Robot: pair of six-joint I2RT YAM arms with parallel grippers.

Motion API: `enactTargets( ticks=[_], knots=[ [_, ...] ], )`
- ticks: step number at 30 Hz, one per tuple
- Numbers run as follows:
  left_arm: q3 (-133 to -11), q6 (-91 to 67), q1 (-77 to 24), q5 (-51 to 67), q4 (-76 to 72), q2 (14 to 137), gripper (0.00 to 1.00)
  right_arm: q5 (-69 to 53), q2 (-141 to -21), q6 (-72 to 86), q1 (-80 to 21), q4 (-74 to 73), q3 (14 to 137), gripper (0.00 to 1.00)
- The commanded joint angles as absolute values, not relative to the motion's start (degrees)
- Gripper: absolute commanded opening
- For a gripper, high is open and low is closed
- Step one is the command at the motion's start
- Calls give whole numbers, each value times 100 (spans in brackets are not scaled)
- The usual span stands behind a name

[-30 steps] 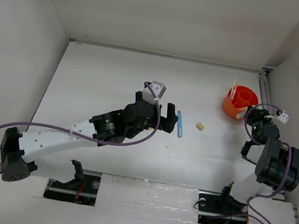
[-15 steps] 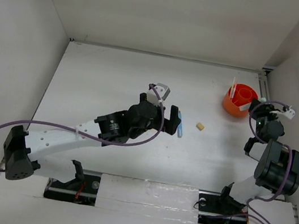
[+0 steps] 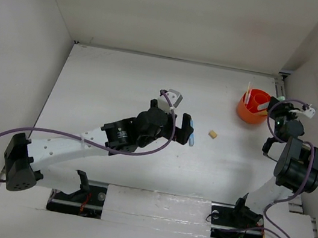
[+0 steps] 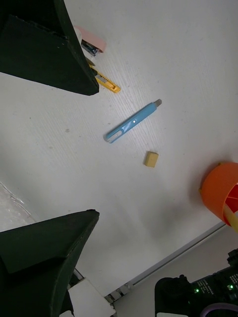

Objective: Sort the stationery into containers
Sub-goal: Place the stationery in the storage box.

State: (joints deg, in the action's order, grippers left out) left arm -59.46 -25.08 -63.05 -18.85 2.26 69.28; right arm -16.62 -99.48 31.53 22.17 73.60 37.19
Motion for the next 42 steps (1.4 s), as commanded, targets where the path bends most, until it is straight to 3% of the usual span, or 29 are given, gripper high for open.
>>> enactTargets(
  ticks=[1, 17, 25, 29, 34, 38, 39, 40, 42],
  knots=[
    [-5862, -2426, -6337, -1863, -44, 6829, 100, -1758, -9932, 3146, 2215, 10380, 3929, 0],
    [-5810, -2373, -6337, -1758, -97, 6776, 100, -1758, -10037, 2812, 2110, 10380, 3612, 6],
    [-5810, -2373, -6337, -1758, -149, 6776, 100, -1758, -10037, 2760, 2109, 10380, 3560, 22],
    [-5810, -2373, -6337, -1758, -149, 6776, 100, -1758, -10037, 2760, 2109, 10380, 3507, 34],
    [-5757, -2373, -6337, -1705, -149, 6724, 100, -1750, -9844, 2760, 2057, 10380, 3454, 67],
    [-5757, -2373, -6337, -1705, -149, 6724, 100, -1749, -9721, 2707, 2057, 10380, 3401, 76],
    [-5757, -2373, -6337, -1705, -149, 6724, 100, -1749, -9608, 2707, 2057, 10380, 3349, 93],
    [-5757, -2373, -6337, -1766, -149, 6724, 100, -1749, -9546, 2707, 2057, 10380, 3349, 100],
    [-5757, -2425, -6337, -1767, -149, 6724, 100, -1749, -9431, 2707, 2057, 10380, 3349, 100]
  ],
)
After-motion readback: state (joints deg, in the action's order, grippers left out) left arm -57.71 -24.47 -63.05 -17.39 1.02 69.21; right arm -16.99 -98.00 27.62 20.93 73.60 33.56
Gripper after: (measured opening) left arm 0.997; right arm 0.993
